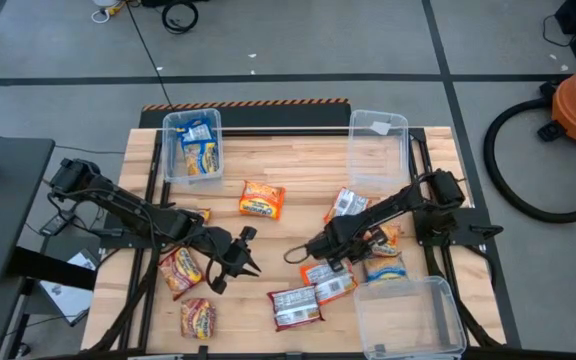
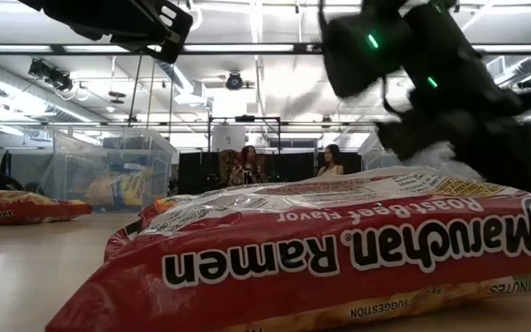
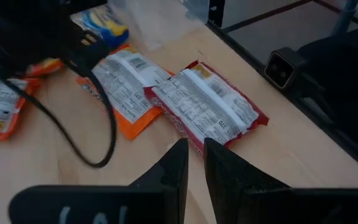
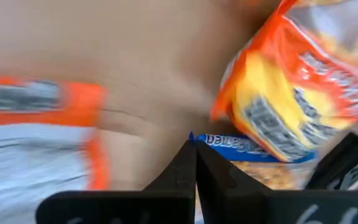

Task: Sort Maruchan noodles
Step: Put the blue noodle pack into the top left transparent bin

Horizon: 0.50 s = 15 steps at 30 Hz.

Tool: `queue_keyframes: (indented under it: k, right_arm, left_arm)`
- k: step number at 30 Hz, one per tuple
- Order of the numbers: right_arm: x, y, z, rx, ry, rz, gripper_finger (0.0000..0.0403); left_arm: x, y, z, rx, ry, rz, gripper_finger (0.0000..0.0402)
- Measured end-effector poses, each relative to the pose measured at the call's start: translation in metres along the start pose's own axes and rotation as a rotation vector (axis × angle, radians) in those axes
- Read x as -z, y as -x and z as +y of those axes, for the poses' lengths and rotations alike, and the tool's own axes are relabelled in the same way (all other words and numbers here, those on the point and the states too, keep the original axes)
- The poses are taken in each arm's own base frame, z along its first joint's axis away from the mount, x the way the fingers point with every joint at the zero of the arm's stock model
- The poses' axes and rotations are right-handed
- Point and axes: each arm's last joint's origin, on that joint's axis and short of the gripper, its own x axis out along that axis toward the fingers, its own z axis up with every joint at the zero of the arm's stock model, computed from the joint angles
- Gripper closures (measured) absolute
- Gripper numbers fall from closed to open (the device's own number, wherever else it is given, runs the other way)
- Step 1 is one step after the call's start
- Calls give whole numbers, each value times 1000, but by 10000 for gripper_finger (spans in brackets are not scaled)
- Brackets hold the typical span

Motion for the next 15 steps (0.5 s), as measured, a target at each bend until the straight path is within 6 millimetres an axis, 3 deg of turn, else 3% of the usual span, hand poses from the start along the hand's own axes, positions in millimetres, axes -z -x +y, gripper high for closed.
queue_keyframes:
  k: [9,12,15]
  right_arm:
    - [-5,99,11,-181,66,-349,400]
    - [-12,117,12,-226,90,-466,400]
    - [-21,121,15,-255,128,-528,400]
  left_arm:
    - [2,2,4,-135,-9,36,345]
    - [4,5,4,-131,-10,62,345]
    - [13,13,3,-121,0,175,345]
